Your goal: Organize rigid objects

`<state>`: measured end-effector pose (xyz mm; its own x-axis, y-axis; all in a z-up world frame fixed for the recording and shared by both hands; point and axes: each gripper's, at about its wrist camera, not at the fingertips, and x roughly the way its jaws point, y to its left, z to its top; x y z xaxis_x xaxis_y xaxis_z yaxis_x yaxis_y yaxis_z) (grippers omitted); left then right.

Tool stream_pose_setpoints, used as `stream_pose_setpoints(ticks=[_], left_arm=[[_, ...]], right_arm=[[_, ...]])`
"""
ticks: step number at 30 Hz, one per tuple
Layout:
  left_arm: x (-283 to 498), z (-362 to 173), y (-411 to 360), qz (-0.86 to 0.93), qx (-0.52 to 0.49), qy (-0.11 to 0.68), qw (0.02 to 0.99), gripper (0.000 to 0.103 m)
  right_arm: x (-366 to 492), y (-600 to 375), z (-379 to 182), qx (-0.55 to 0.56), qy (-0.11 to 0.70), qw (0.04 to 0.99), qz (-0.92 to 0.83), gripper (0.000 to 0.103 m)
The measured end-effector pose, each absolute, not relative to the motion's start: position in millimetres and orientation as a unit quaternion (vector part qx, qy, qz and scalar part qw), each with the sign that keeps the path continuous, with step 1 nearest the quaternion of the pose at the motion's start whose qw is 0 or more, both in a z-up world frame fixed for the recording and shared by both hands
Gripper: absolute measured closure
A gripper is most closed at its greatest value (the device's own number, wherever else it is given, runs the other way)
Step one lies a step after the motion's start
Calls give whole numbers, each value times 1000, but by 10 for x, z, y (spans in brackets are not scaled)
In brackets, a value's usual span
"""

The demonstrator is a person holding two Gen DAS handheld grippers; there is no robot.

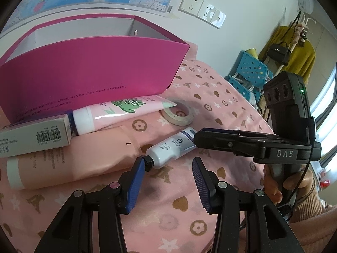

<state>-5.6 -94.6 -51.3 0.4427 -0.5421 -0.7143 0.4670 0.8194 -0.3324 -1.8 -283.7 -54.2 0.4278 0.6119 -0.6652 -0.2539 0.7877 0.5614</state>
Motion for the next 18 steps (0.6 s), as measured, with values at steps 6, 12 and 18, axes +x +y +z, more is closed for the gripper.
stream_pose_setpoints(ticks=[6, 12, 18], left_arm=[[-62, -473, -922, -294, -45, 429, 853, 56], [-73, -358, -874, -294, -48, 414, 860, 56], [-37, -108, -816, -298, -48, 384, 873, 56]], right_arm=[[-37, -2812, -448, 188, 456, 828, 267, 45], [-44, -2787, -301, 185, 439, 835, 276, 45], [-13, -2776, -23, 177, 408, 848, 289, 45]])
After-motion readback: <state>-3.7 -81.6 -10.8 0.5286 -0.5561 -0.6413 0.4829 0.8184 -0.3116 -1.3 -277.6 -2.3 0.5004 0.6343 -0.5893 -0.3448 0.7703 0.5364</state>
